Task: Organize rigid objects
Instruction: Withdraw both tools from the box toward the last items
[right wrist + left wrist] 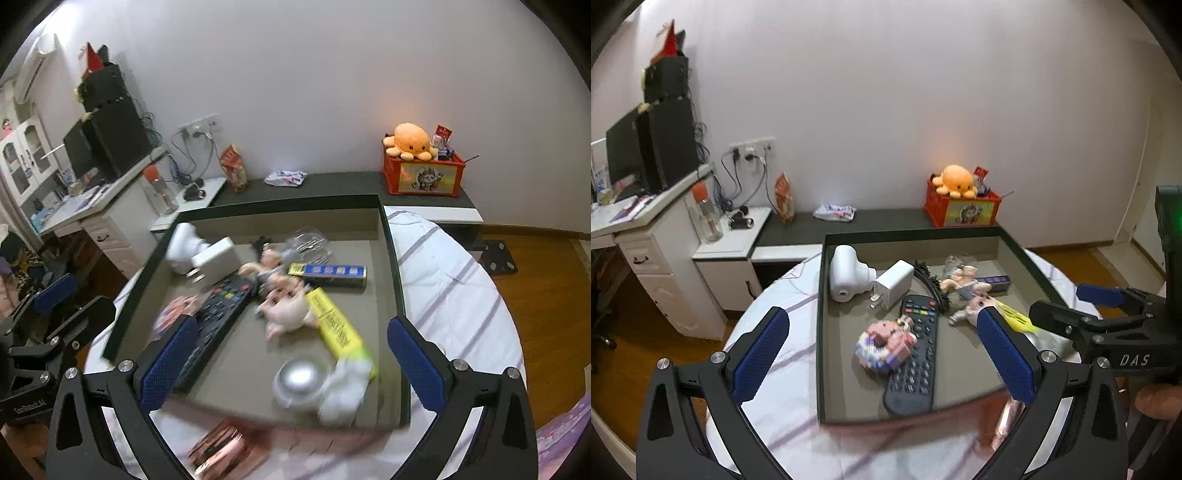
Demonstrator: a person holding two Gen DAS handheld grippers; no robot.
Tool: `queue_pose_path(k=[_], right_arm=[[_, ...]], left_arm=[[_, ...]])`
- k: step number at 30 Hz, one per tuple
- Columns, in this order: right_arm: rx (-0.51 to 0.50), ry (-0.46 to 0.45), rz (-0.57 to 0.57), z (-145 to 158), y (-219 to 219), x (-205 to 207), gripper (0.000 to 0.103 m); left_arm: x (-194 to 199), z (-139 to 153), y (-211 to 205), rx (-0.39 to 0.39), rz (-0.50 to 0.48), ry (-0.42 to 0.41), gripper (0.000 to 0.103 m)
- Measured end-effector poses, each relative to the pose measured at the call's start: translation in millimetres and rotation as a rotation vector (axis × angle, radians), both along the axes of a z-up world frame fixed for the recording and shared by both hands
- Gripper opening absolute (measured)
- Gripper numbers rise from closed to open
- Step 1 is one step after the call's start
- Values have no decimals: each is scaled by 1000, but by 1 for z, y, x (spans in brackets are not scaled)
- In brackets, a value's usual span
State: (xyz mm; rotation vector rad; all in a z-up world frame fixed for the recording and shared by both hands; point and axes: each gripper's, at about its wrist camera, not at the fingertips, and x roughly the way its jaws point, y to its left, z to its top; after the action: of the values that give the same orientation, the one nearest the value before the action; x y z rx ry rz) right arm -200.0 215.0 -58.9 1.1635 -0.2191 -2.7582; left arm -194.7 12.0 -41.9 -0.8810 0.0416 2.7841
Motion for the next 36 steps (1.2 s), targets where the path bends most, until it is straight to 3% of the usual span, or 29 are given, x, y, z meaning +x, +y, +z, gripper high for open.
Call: queue_pose_path(k=[18,26,36], right_arm=[[-5,145,-49,45,-18,161,103],[-14,157,-49,45,-19,195,103],[-7,169,-46,49,-23,213,103]], left_arm=[[160,32,-29,115,75,123,103],[195,32,-31,132,89,125,103],[209,33,-36,132,100,124,103]])
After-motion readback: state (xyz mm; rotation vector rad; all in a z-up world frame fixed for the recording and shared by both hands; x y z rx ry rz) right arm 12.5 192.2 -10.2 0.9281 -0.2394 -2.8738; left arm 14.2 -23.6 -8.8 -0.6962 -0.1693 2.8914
